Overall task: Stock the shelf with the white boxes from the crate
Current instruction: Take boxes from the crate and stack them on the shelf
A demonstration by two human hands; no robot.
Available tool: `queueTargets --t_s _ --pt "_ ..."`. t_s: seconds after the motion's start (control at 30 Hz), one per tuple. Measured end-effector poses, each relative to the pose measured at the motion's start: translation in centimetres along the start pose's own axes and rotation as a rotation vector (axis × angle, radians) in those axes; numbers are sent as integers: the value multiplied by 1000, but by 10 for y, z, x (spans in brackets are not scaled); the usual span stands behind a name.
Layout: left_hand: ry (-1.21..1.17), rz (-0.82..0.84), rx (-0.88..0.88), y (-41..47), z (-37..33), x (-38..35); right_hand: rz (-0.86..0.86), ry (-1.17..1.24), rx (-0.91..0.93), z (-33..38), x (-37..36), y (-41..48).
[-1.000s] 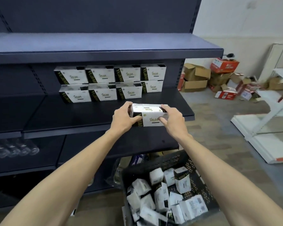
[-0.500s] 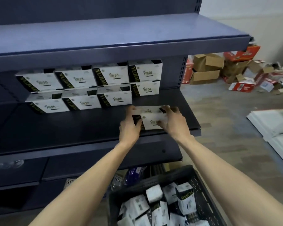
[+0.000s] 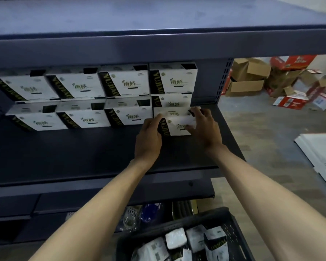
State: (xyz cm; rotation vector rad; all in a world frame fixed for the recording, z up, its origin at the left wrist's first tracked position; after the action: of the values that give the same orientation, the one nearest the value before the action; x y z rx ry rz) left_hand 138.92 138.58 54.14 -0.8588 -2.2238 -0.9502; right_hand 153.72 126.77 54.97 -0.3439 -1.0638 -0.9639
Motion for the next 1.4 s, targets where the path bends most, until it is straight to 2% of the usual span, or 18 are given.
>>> queueTargets --t_s 0.3,0.7,0.83,1.0,1.3,1.4 --pt "252 87 -3 21 11 -14 -9 -2 9 7 -11 36" --pt "383 198 77 41 19 -25 5 -64 -6 13 -21 57" --pt "365 236 75 43 18 -24 -9 -81 -17 14 -22 56" --pt "289 331 109 55 15 -1 71 -66 -13 16 -10 55" --pt "424 436 69 22 -5 42 101 -166 14 35 24 -8" --pt "557 499 24 -9 -16 45 143 -226 7 49 24 -51"
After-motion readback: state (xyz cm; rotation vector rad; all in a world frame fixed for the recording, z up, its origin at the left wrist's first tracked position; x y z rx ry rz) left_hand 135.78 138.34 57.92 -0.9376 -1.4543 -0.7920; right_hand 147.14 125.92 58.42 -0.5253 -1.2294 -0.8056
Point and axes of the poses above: each hand's wrist, its own y-axis towards the middle knuckle, its own x-axis out of the back of the hand, z = x × y, the point moved 8 cm from there along y, towards the middle knuckle, and after that the axes turned 7 degrees about -x, right-handed, at the moved point
